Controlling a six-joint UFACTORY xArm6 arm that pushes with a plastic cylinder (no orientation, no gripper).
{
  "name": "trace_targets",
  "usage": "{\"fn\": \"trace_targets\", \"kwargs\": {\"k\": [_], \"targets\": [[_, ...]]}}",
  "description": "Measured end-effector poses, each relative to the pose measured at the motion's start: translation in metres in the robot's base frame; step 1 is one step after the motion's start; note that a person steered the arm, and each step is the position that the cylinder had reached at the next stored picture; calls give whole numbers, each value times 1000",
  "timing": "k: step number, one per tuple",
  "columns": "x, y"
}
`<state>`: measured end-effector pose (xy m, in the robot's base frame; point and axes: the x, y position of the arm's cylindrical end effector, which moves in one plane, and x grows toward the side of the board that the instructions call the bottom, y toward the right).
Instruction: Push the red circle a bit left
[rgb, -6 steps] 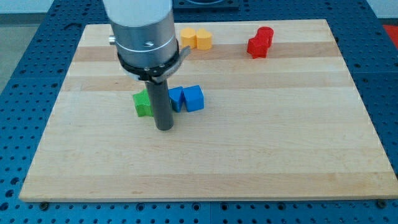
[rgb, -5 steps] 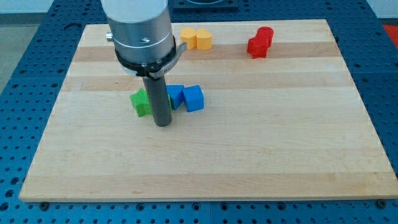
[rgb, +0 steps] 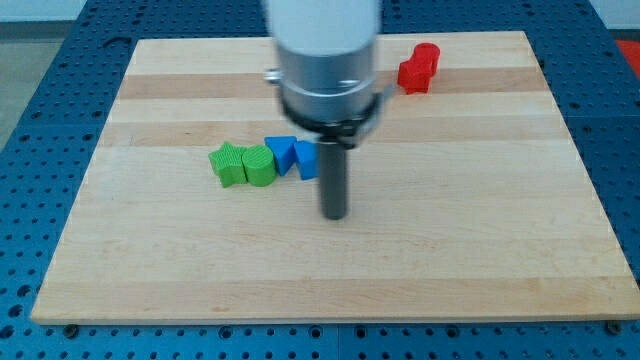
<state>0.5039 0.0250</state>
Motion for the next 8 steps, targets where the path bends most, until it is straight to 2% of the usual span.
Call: {"fn": "trace_targets", "kwargs": {"k": [2, 5, 6, 8], "targets": [[-70, 122], [-103, 144], [-135, 172], [-214, 171]]}}
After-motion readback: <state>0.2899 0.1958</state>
